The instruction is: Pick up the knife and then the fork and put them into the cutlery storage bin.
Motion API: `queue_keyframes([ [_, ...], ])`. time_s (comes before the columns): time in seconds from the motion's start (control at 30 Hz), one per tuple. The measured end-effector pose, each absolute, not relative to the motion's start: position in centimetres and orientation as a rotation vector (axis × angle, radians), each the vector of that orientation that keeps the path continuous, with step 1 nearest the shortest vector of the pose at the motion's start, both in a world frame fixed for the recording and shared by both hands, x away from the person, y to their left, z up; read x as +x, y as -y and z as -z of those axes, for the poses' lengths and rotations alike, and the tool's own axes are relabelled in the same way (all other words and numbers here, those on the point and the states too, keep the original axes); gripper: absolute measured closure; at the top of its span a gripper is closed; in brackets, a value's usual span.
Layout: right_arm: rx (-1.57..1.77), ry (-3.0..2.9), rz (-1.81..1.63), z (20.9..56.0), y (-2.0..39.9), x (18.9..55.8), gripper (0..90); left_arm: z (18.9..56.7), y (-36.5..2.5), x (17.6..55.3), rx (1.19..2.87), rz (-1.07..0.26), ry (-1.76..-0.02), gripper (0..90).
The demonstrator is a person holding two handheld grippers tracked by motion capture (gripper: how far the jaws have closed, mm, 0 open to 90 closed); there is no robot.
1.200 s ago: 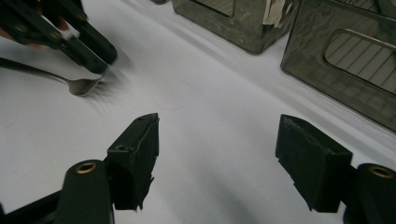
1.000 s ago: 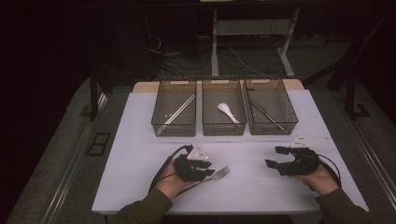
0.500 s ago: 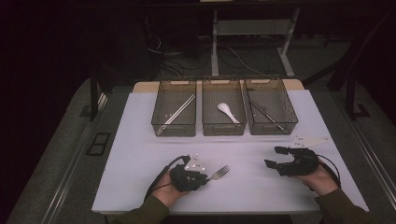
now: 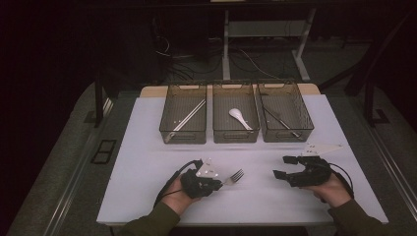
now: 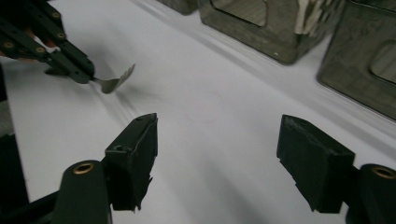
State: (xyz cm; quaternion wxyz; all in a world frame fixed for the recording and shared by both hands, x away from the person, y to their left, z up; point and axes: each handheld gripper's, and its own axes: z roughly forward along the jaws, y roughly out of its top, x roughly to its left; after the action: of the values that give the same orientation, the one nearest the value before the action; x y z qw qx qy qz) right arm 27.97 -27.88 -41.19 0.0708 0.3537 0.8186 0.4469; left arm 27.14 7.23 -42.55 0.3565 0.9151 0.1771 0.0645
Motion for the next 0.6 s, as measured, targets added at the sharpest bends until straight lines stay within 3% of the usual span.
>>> queue_keyframes([
  [0.43,1.042,-2.488,-1.571,39.9,22.9,29.0,36.9,40.8,-5.3,27.9,2.295,-0.219,-0.426,84.8],
  [0.6,1.025,-2.546,-1.597,40.2,20.5,29.5,45.1,40.8,-5.1,27.9,2.296,-0.233,-0.426,84.9],
])
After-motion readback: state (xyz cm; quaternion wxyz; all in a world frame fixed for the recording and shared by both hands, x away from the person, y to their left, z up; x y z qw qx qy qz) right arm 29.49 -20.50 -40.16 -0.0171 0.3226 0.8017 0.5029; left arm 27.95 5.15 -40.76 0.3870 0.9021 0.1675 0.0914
